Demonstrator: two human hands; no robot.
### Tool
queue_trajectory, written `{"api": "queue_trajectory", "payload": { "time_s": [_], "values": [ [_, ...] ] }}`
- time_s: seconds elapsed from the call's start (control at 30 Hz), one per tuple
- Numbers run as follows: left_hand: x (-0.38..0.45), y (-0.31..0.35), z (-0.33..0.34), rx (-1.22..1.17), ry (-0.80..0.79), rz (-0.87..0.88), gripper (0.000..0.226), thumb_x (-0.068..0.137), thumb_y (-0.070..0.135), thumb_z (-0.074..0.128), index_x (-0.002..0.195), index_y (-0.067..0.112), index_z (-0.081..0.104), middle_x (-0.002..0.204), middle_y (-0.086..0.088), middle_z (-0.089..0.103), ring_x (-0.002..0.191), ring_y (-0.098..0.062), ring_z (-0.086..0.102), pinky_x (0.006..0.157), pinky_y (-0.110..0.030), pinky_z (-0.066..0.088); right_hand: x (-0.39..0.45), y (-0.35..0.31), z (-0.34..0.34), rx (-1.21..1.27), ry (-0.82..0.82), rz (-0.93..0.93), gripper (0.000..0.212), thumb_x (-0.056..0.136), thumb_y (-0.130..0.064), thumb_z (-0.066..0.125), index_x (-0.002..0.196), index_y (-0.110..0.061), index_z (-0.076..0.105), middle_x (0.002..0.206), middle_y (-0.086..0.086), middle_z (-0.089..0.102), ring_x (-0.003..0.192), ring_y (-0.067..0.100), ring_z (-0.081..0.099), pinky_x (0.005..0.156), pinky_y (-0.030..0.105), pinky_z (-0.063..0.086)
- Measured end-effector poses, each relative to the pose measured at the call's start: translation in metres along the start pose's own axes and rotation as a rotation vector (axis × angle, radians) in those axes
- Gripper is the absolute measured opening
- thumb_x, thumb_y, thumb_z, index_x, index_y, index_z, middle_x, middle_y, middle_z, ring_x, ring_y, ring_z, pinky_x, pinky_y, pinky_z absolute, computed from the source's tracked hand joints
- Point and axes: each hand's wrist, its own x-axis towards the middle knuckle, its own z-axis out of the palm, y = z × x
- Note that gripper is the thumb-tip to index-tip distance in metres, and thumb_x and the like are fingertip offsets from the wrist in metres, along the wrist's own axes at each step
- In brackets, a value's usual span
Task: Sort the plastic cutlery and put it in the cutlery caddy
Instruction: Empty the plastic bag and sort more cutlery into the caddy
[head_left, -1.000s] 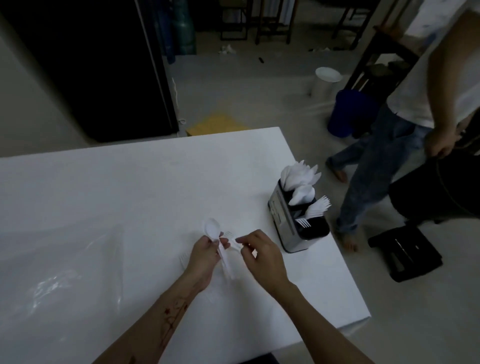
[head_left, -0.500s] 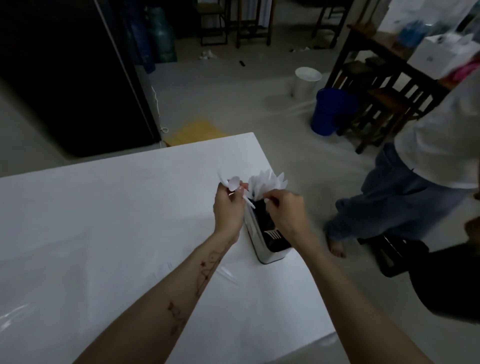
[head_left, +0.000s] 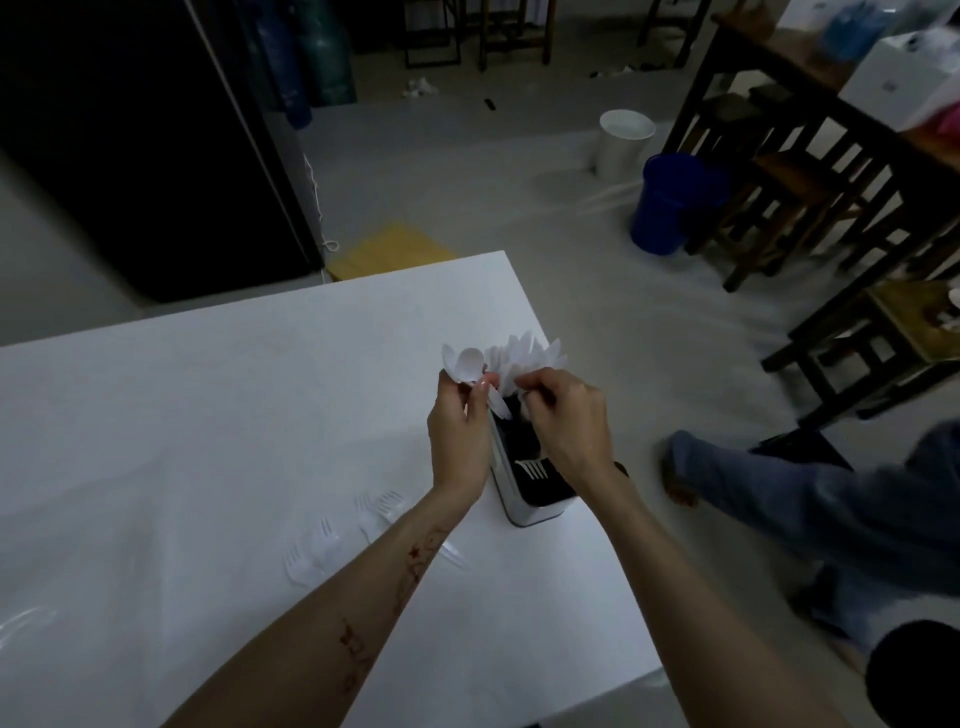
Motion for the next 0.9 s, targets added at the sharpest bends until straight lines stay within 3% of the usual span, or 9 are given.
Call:
{"api": "queue_trajectory", "payload": {
  "time_s": [0.07, 0.13, 0.23, 0.37, 0.5, 0.57, 0.73, 0.9],
  "values": [
    [-0.002, -0.004, 0.004, 0.084, -0.04, 0.019, 0.015, 0.098, 0.024, 0.05, 0.111, 0.02, 0.057, 0.103, 0.009, 0.066, 0.093, 0.003, 0.061, 0.075, -0.006, 0.045, -0.001, 0.0, 0.001, 0.025, 0.007, 0.002, 0.023, 0.091, -0.007, 0.057, 0.104, -0.012, 0.074, 0.102, 0.001, 0.074, 0.089, 0.014, 0.068, 0.082, 0.02, 0.052],
    [-0.002, -0.012, 0.006, 0.193, -0.081, 0.052, 0.019, 0.098, 0.022, 0.048, 0.114, 0.016, 0.057, 0.104, 0.003, 0.061, 0.096, -0.006, 0.059, 0.074, -0.007, 0.045, -0.004, 0.0, 0.002, 0.046, 0.026, 0.012, 0.022, 0.09, -0.005, 0.057, 0.102, -0.012, 0.074, 0.099, 0.0, 0.074, 0.087, 0.013, 0.067, 0.08, 0.02, 0.052],
    [-0.001, -0.026, 0.005, 0.339, -0.188, 0.107, 0.02, 0.098, 0.019, 0.048, 0.116, 0.016, 0.055, 0.108, 0.002, 0.051, 0.106, -0.014, 0.052, 0.085, -0.019, 0.046, -0.009, 0.001, 0.004, 0.07, 0.056, 0.033, 0.021, 0.09, -0.005, 0.057, 0.103, -0.011, 0.072, 0.098, 0.001, 0.073, 0.086, 0.014, 0.066, 0.077, 0.017, 0.047],
    [-0.007, -0.035, -0.006, 0.308, -0.315, 0.088, 0.037, 0.096, 0.016, 0.053, 0.133, 0.019, 0.048, 0.123, 0.005, 0.042, 0.115, -0.009, 0.05, 0.099, -0.019, 0.043, -0.013, 0.002, 0.008, 0.092, 0.048, 0.053, 0.026, 0.093, -0.006, 0.052, 0.111, -0.012, 0.069, 0.105, 0.001, 0.071, 0.092, 0.014, 0.065, 0.081, 0.022, 0.05],
    [-0.013, -0.042, -0.022, 0.331, -0.369, 0.138, 0.044, 0.096, 0.014, 0.053, 0.138, 0.02, 0.043, 0.13, 0.006, 0.042, 0.112, -0.001, 0.05, 0.098, -0.014, 0.041, -0.018, 0.002, 0.018, 0.066, 0.085, -0.016, 0.029, 0.091, -0.003, 0.052, 0.113, -0.01, 0.069, 0.108, 0.003, 0.071, 0.098, 0.02, 0.063, 0.086, 0.021, 0.045],
    [-0.017, -0.045, -0.034, 0.342, -0.317, 0.108, 0.041, 0.097, 0.016, 0.052, 0.138, 0.018, 0.044, 0.132, 0.007, 0.044, 0.112, 0.001, 0.049, 0.098, -0.013, 0.04, -0.023, 0.001, 0.028, -0.027, 0.142, -0.133, 0.03, 0.087, -0.001, 0.054, 0.111, -0.013, 0.069, 0.106, 0.002, 0.071, 0.097, 0.024, 0.06, 0.085, 0.021, 0.038],
    [-0.042, -0.077, -0.099, 0.442, -0.125, 0.103, 0.032, 0.098, 0.015, 0.048, 0.13, 0.02, 0.051, 0.127, 0.009, 0.052, 0.117, -0.001, 0.048, 0.103, -0.014, 0.036, -0.046, -0.022, 0.062, -0.066, 0.201, -0.384, 0.035, 0.081, 0.002, 0.058, 0.111, -0.012, 0.07, 0.114, 0.002, 0.069, 0.103, 0.023, 0.057, 0.091, 0.035, 0.041],
    [-0.082, -0.119, -0.184, 0.525, 0.179, -0.004, 0.025, 0.097, 0.007, 0.047, 0.119, 0.012, 0.058, 0.115, 0.005, 0.055, 0.112, -0.015, 0.054, 0.099, -0.031, 0.044, -0.106, -0.046, 0.128, -0.052, -0.205, -0.398, 0.02, 0.081, -0.009, 0.069, 0.098, -0.019, 0.071, 0.087, -0.004, 0.072, 0.075, 0.019, 0.065, 0.074, 0.034, 0.048]
  ]
}}
